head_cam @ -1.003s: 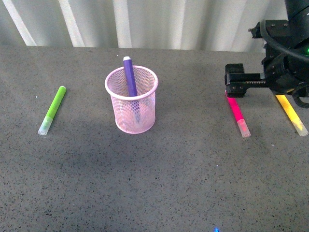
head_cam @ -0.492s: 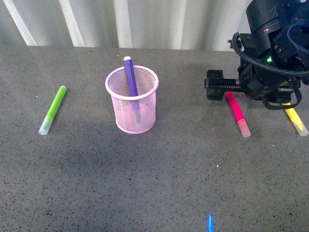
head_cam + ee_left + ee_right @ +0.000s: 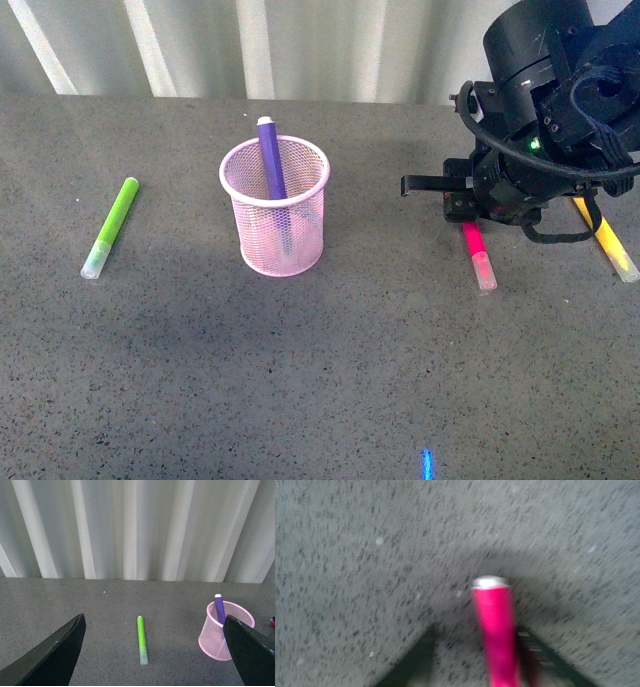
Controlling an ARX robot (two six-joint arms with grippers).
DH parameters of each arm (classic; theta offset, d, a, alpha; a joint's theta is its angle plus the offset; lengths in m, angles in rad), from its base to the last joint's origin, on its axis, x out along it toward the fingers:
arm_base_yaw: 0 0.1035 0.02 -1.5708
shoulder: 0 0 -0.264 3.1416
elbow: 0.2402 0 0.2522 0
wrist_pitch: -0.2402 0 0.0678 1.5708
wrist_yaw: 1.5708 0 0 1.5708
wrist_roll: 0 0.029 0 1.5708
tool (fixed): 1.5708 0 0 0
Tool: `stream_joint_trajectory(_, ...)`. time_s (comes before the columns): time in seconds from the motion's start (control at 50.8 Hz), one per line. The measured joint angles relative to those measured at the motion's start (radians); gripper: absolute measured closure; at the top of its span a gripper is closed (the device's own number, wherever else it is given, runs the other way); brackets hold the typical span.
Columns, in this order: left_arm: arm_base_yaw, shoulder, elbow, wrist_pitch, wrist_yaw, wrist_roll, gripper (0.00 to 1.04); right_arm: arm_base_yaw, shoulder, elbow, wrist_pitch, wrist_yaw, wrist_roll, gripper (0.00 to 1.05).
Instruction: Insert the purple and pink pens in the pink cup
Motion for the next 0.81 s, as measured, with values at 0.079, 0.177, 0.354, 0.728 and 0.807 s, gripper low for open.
stream_joint_trajectory(0.079,0.0,0.0,0.0,0.0,0.0,0.0,0.07,-0.008,-0.007,-0.011,0.003,-0.001,0.006,0.93)
stream_joint_trajectory(0.177,0.0,0.0,0.0,0.0,0.0,0.0,0.07,-0.022,-0.02,-0.032,0.012,-0.002,0.01,0.93)
stream_joint_trajectory(0.354,0.0,0.0,0.0,0.0,0.0,0.0,0.07,-0.038,-0.051,-0.076,0.048,0.01,0.005,0.93)
stream_joint_trajectory(0.728,0.0,0.0,0.0,0.0,0.0,0.0,0.07,0.182,-0.272,-0.236,0.811,-0.072,-0.366,0.93)
stream_joint_trajectory(0.807,0.0,0.0,0.0,0.0,0.0,0.0,0.07,0.249,-0.238,-0.23,0.895,-0.113,-0.422,0.93)
